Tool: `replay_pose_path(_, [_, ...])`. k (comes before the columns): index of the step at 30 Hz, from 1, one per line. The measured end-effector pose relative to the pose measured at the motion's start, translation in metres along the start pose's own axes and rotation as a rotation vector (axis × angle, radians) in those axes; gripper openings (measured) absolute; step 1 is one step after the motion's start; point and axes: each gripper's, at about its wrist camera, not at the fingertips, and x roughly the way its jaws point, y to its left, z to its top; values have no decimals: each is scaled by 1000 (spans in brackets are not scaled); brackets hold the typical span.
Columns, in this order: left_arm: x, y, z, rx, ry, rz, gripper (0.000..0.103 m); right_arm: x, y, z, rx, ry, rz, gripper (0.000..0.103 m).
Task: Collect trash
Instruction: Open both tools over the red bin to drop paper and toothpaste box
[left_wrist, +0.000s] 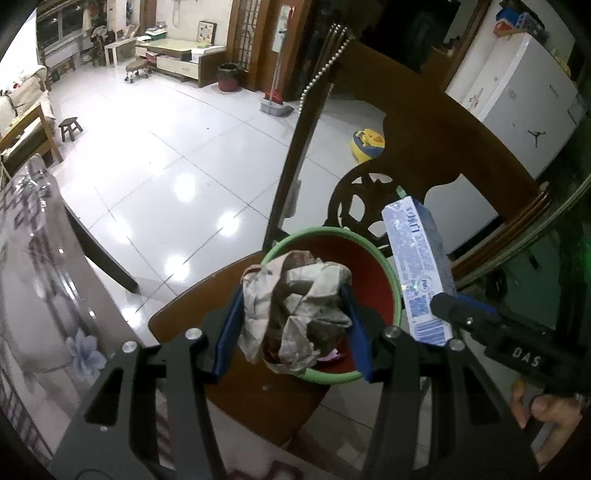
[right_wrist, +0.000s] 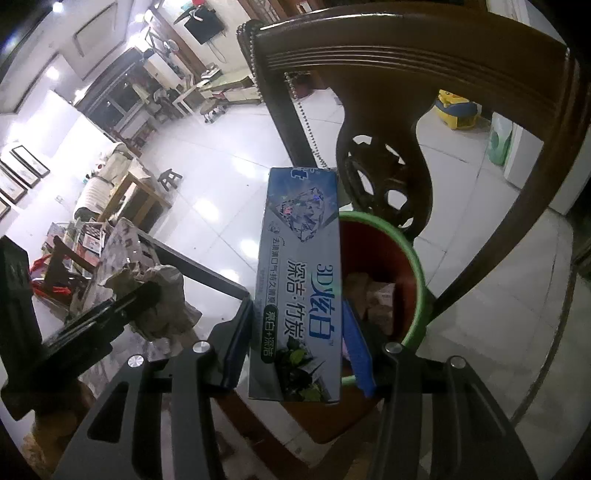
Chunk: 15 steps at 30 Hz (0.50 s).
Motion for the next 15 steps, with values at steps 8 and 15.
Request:
replay_pose_path(8, [21, -15, 11, 12, 27, -11, 50, 9, -15, 8, 15, 16, -13, 47])
replay_pose_path(15, [16, -18, 15, 9, -11, -4, 82, -2, -22, 12, 48, -41, -36, 59])
